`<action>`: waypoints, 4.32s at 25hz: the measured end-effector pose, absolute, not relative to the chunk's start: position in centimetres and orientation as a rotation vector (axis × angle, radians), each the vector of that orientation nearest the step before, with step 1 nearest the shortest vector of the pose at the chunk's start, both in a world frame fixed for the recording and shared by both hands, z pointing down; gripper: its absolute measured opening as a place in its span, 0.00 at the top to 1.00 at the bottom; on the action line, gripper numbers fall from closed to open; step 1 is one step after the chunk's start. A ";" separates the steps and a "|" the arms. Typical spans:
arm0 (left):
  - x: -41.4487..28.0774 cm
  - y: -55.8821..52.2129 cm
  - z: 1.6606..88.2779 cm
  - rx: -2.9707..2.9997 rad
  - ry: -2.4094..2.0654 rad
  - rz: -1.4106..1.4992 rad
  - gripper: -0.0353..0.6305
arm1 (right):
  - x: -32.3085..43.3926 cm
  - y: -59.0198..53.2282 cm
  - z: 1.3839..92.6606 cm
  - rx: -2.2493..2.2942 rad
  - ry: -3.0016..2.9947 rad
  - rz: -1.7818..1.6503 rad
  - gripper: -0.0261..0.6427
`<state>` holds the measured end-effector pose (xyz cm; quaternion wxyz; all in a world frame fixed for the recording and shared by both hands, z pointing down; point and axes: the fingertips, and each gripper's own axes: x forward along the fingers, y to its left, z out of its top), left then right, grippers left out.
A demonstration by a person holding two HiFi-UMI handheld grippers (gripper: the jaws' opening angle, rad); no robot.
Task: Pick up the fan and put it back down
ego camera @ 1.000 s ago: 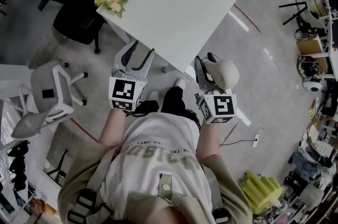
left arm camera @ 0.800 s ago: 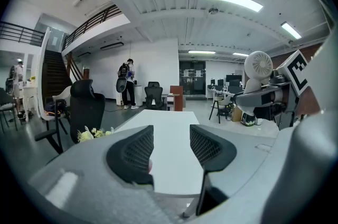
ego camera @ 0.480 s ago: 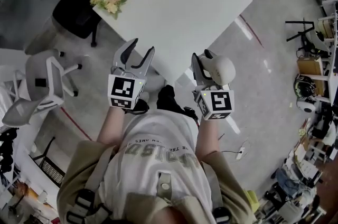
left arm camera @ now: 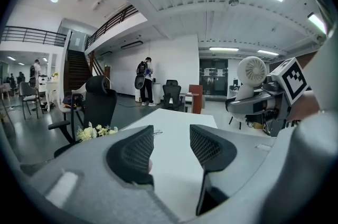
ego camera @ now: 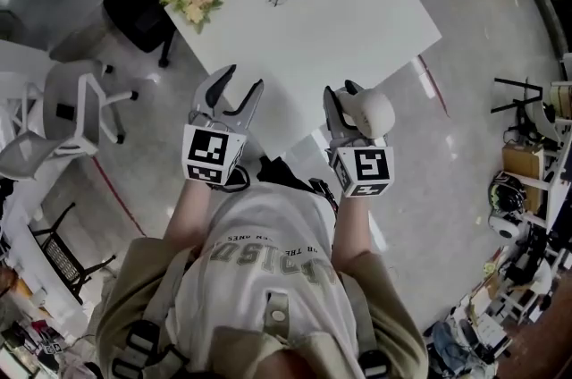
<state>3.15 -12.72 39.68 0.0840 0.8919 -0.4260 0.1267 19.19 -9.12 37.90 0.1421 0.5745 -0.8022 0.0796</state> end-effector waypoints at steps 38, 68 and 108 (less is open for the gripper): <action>1.6 -19.4 41.7 2.622 -1.278 0.459 0.61 | 14.8 -23.2 48.5 1.222 -2.373 0.139 0.73; -0.3 -22.7 47.3 2.586 -1.230 0.544 0.61 | 10.4 -27.9 61.2 1.098 -2.362 0.295 0.73; -2.1 -23.8 49.3 2.589 -1.163 0.612 0.61 | 9.5 -27.8 65.0 1.042 -2.232 0.270 0.73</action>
